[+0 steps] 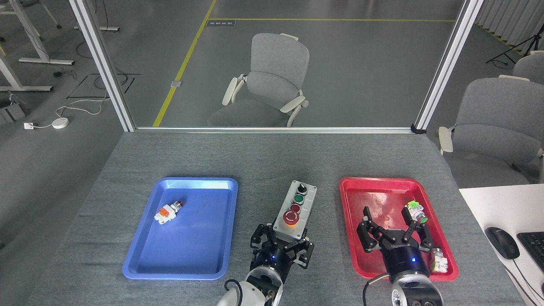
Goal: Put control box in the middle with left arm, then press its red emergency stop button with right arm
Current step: 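Lift the control box with the left gripper and lower it between the trays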
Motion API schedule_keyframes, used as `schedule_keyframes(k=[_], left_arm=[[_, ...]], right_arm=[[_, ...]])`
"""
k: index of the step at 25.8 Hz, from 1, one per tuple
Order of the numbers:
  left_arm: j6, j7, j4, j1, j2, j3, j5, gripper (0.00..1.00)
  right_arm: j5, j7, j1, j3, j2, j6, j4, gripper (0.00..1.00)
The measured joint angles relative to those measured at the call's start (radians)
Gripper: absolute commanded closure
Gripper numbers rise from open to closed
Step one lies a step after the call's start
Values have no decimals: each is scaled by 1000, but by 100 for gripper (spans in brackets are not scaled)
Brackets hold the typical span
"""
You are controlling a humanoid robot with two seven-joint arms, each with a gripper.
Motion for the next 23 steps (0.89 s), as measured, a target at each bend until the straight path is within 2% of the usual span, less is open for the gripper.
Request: schedule_keyframes(k=[4, 10, 21, 22, 23], left_arm=[[-9, -8, 56, -30, -1, -71, 3, 100], [-43, -32, 138, -104, -2, -93, 22, 100], [-88, -98, 162, -127, -2, -111, 97, 100], [-88, -98, 162, -127, -1, -116, 101, 88], [-89, -98, 162, -127, -1, -121, 103, 66]], right_arm=[[0, 0, 3, -1, 0, 0, 0, 3], [0, 0, 3, -2, 0, -2, 0, 3], [0, 2, 5, -3, 0, -8, 0, 4], [0, 3, 5, -3, 0, -8, 0, 4], [0, 4, 5, -3, 0, -8, 0, 4]])
